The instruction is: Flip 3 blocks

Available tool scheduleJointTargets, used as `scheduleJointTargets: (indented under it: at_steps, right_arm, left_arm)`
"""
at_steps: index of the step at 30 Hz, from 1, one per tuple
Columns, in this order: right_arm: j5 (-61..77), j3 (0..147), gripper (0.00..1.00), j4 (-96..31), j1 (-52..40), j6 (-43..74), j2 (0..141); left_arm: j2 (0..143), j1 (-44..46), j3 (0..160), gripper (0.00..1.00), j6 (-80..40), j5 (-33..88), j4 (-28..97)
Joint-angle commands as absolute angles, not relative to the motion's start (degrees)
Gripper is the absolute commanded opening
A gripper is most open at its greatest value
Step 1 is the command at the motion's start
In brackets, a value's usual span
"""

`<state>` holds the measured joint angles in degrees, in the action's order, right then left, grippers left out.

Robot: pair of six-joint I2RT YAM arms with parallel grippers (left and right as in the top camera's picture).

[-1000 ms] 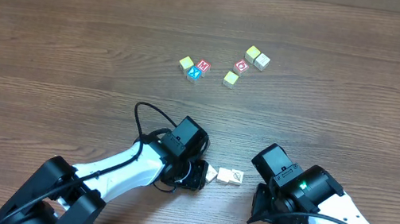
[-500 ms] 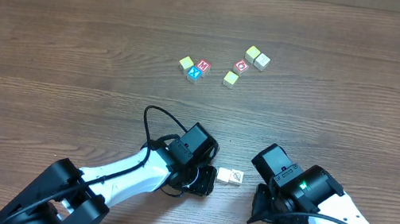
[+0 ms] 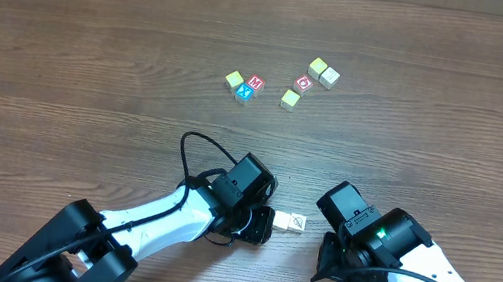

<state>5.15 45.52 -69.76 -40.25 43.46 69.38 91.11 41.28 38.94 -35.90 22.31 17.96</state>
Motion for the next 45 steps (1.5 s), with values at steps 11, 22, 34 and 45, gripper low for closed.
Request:
scheduleJointTargets:
  at_steps: [11, 22, 34, 45]
  right_arm:
    - [5.28, 45.32, 0.04, -69.3, -40.32, 43.22, 69.23]
    - [5.13, 45.32, 0.04, -66.24, -40.32, 42.98, 69.23]
    - [3.55, 45.32, 0.04, -64.75, -40.32, 43.05, 69.25]
    - [4.86, 45.32, 0.04, -64.79, -40.32, 43.22, 69.25]
  left_arm:
    - [91.77, 41.65, 38.63, 0.04, -34.28, 23.81, 23.88]
    - [80.68, 41.56, 38.65, 0.06, -32.08, 9.85, 34.76]
    - [85.58, 36.99, 38.65, 0.04, -26.92, 1.48, 31.64]
    - [87.55, 35.31, 38.65, 0.04, -24.1, 7.2, 24.34]
